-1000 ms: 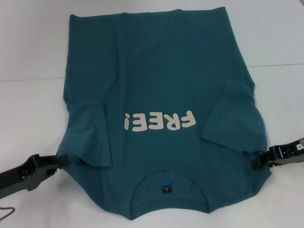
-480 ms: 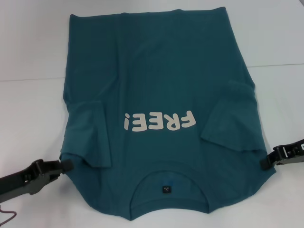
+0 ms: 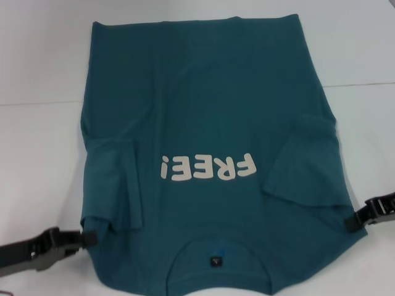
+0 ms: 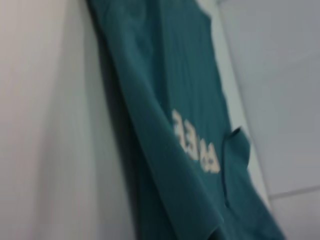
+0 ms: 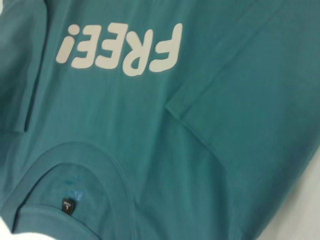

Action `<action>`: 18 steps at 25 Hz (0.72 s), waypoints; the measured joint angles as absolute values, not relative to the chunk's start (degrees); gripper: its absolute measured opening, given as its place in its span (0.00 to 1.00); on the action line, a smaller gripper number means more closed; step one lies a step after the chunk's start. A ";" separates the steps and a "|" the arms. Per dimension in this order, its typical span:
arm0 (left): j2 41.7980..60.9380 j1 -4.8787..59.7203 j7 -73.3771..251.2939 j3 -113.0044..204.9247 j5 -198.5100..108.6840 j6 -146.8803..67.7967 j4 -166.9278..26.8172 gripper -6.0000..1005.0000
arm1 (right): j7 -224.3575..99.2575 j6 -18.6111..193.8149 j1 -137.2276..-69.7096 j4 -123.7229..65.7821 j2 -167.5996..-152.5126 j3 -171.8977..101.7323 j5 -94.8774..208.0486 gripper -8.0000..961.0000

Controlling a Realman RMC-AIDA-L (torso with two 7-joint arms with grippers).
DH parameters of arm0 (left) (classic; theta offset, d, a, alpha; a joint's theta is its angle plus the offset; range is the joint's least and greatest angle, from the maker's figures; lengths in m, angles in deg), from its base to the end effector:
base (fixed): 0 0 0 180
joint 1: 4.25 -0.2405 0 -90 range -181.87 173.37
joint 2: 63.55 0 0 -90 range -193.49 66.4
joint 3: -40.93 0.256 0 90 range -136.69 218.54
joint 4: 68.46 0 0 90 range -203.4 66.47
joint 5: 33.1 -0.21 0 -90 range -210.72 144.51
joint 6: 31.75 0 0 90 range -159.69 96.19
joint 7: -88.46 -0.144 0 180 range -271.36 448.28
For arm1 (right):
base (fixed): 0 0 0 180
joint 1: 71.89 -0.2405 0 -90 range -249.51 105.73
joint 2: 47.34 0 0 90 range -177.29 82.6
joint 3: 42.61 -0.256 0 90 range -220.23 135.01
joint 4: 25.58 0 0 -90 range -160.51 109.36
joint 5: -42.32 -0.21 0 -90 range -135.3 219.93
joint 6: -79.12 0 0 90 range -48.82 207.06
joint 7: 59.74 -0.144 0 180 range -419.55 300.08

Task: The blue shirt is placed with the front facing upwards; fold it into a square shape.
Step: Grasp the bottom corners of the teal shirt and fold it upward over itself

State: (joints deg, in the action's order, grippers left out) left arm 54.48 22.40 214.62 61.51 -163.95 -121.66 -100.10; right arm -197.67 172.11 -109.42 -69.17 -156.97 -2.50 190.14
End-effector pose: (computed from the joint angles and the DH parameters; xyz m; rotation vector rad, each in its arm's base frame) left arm -0.3274 0.2902 0.0039 -2.0971 -2.0383 -0.7969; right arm 0.3049 0.3499 0.0676 -2.3283 1.7576 -0.1065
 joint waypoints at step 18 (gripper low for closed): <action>55.89 15.09 212.60 62.02 -176.05 -143.22 -109.86 0.04 | -186.47 189.93 -102.41 -75.12 -157.62 -2.02 198.13 0.06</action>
